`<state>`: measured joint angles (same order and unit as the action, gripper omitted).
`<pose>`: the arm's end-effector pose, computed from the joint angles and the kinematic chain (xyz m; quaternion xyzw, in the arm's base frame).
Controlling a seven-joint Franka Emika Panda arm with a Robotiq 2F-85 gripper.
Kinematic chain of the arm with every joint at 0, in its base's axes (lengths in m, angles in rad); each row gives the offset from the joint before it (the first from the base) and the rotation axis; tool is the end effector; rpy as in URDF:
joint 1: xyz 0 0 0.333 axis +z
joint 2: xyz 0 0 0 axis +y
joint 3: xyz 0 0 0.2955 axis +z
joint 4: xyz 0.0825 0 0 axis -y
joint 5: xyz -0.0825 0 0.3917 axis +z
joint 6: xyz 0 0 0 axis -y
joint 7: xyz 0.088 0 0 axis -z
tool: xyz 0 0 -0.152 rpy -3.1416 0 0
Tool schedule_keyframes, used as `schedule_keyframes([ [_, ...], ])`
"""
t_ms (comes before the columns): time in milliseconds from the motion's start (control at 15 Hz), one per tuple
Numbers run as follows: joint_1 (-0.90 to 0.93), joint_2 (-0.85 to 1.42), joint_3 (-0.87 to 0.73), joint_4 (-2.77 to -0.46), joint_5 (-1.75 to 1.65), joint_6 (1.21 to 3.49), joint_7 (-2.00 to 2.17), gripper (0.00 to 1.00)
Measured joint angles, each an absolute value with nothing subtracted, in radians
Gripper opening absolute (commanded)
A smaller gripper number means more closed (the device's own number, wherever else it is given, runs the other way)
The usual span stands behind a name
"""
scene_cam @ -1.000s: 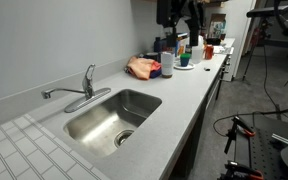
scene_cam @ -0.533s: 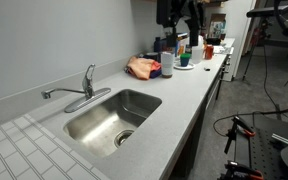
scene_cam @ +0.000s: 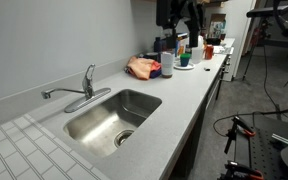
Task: Move the faucet of the sink to the right.
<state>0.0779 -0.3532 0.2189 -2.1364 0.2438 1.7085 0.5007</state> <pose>0.4234 0.1696 0.4763 -0.9872 0.1308 0.0685 0.0607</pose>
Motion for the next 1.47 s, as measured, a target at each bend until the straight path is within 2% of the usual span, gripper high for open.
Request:
schedule_keyframes([
  [400, 0.088, -0.284, 0.259, -2.085, 0.234, 1.784, 0.501, 1.0],
  [867, 0.109, -0.096, 0.273, -1.913, 0.093, 1.912, 0.431, 1.0],
  [1467, 0.151, 0.122, 0.252, -1.749, -0.081, 2.169, 0.344, 1.0],
])
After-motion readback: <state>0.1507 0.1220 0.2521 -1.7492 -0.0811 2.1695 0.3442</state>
